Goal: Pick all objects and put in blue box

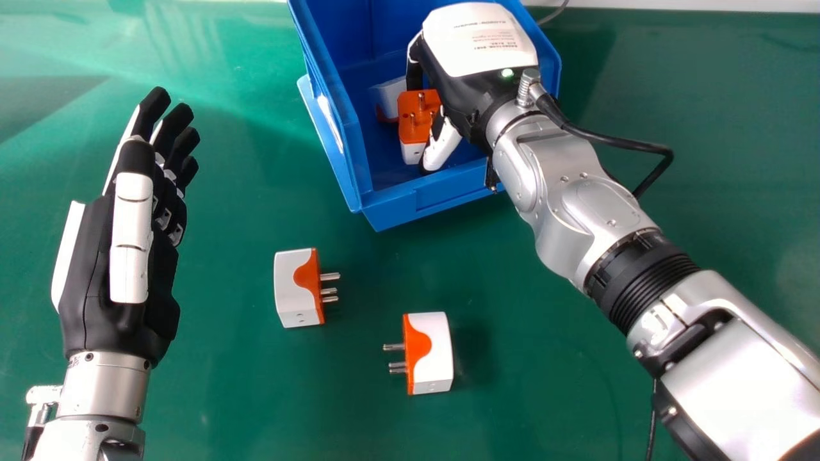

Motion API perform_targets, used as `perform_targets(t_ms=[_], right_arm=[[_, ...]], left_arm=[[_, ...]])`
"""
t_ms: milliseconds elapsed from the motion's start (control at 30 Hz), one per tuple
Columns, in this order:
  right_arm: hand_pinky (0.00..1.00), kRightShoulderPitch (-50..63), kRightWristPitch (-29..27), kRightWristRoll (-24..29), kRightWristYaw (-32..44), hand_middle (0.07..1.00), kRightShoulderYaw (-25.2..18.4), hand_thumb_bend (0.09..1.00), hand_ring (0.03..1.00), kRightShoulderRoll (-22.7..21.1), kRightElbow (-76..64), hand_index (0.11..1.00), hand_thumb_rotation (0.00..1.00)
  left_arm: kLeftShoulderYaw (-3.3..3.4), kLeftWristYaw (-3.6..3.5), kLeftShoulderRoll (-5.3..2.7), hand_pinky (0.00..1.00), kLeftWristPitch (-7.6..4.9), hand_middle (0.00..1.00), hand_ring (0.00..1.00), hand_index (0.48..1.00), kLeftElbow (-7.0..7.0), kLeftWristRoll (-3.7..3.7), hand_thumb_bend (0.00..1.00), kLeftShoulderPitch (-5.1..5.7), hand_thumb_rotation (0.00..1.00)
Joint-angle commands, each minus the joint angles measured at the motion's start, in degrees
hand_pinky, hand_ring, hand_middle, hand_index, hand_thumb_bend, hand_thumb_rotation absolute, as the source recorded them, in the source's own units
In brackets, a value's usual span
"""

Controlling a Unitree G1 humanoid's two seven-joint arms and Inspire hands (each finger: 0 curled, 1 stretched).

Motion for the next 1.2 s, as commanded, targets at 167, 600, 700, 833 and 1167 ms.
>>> perform_targets(t_ms=[167,600,700,833,1167], right_arm=[[0.45,-2.5,-0.8,0.1,-0.4,0.679,0.2,0.863,0.584,-0.9,-2.0,0.730,0.15],[0.55,-2.3,-0.2,0.7,0.6,0.752,0.2,0.921,0.684,-1.2,-3.3,0.771,0.17],[0.54,-1.6,0.0,1.5,1.9,0.743,-0.4,0.922,0.674,-1.7,-5.5,0.769,0.16],[0.52,0.2,0.7,0.7,3.6,0.719,-0.2,0.924,0.641,-3.5,-10.8,0.759,0.15],[0.50,9.6,1.5,2.2,11.4,0.694,-4.8,0.875,0.619,-10.4,-35.7,0.719,0.05]], left_arm=[[-0.19,0.27,0.40,1.00,-0.19,0.96,0.97,0.955,-1.73,0.56,0.68,0.01,0.90],[-0.33,0.64,0.18,1.00,-0.25,0.96,0.97,0.959,-2.03,1.10,0.68,-0.10,0.92],[-0.33,0.44,0.39,1.00,-0.43,0.96,0.97,0.959,-1.90,1.03,0.69,-0.07,0.91],[-0.28,0.50,0.50,1.00,-0.31,0.96,0.97,0.959,-2.14,1.07,0.69,0.09,0.92],[-0.36,0.82,0.30,0.99,0.39,0.95,0.96,0.952,-2.33,1.01,0.69,0.06,0.90]])
